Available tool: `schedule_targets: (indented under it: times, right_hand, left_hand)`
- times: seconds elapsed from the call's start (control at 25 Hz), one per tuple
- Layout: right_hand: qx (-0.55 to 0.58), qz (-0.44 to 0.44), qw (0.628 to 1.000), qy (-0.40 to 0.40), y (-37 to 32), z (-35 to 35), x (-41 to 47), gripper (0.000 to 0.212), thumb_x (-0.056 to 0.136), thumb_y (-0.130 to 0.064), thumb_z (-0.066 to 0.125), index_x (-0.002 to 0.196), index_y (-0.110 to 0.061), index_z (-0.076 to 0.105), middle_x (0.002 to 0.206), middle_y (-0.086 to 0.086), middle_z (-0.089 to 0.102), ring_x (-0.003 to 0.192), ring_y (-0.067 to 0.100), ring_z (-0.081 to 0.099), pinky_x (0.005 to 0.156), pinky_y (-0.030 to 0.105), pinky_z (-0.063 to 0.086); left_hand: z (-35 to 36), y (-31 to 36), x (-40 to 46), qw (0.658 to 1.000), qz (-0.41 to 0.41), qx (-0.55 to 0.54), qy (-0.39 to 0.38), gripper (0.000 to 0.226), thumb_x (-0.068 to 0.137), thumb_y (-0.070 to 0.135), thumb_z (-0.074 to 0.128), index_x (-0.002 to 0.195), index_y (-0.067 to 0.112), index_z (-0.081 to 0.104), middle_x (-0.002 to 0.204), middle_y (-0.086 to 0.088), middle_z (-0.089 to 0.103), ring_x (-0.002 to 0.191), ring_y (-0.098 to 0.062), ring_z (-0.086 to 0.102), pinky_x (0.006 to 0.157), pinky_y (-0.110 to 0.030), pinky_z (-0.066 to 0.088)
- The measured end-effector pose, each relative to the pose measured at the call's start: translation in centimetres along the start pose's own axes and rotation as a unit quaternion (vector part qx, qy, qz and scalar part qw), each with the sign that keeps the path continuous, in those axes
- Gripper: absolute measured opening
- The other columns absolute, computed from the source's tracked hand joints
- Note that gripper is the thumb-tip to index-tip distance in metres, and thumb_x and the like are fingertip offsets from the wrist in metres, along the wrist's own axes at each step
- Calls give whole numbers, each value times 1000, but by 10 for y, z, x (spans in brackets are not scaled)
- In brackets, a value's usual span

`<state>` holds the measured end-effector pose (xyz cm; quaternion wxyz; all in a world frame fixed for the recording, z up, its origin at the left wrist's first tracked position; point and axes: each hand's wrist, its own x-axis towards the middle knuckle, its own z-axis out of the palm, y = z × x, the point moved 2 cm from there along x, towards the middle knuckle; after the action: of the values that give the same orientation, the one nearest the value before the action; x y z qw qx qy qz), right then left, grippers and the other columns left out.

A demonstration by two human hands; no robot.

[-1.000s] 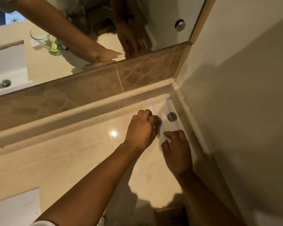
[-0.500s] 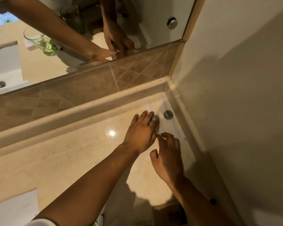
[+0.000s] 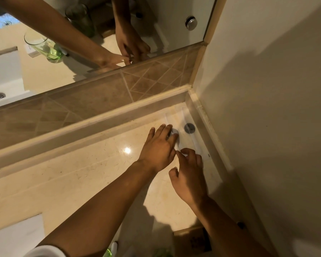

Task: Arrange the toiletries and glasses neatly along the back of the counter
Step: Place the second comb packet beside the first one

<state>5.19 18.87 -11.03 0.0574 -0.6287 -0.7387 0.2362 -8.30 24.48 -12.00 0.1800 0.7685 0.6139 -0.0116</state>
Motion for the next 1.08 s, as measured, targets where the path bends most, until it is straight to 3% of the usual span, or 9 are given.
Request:
schedule_targets:
  times: [0.36, 0.64, 0.72, 0.8, 0.92, 1.08]
  right_hand:
    - [24, -1, 1000, -1, -9, 0, -5, 47, 89, -24, 61, 135, -15, 53, 141, 6, 47, 125, 21, 38, 95, 27, 43]
    - [65, -2, 998, -10, -8, -6, -7, 47, 92, -22, 63, 138, -20, 52, 143, 3, 46, 129, 17, 43, 106, 28, 41]
    - [89, -18, 996, -13, -5, -15, -13, 43, 91, -19, 64, 134, -19, 56, 141, 3, 47, 126, 18, 50, 106, 32, 47]
    - [134, -41, 990, -11, -3, -24, -24, 36, 90, -14, 65, 126, -15, 61, 133, 6, 52, 110, 19, 61, 96, 34, 54]
    - [199, -90, 976, -7, 0, -32, -52, 26, 87, -3, 62, 112, -8, 68, 113, 8, 62, 91, 19, 64, 85, 35, 55]
    - [184, -121, 972, -83, 6, -31, -104, 23, 89, -5, 63, 104, -21, 71, 102, -2, 64, 85, 7, 60, 83, 23, 51]
  left_hand:
    - [-3, -1, -2, 1000, 2, -1, -11, 56, 97, 34, 49, 151, 18, 41, 165, -11, 27, 155, -31, 17, 127, -52, 12]
    - [-22, 5, -22, 999, 0, -43, 14, 57, 100, 33, 49, 153, 17, 38, 164, -14, 28, 153, -32, 21, 124, -51, 19]
    - [-34, 8, -47, 996, 3, -74, 40, 55, 97, 29, 54, 147, 7, 47, 154, -21, 43, 142, -38, 40, 116, -47, 33]
    - [-41, 13, -81, 984, -23, -153, 85, 44, 94, 23, 56, 133, 3, 58, 134, -21, 58, 119, -37, 57, 99, -38, 46]
    - [-44, 24, -139, 949, -100, -278, 109, 29, 98, 19, 56, 124, 10, 64, 117, -8, 66, 97, -18, 64, 82, -26, 49]
    - [-32, 40, -227, 884, -209, -386, 159, 15, 96, 17, 59, 101, 22, 71, 83, 23, 70, 74, 6, 63, 67, -10, 47]
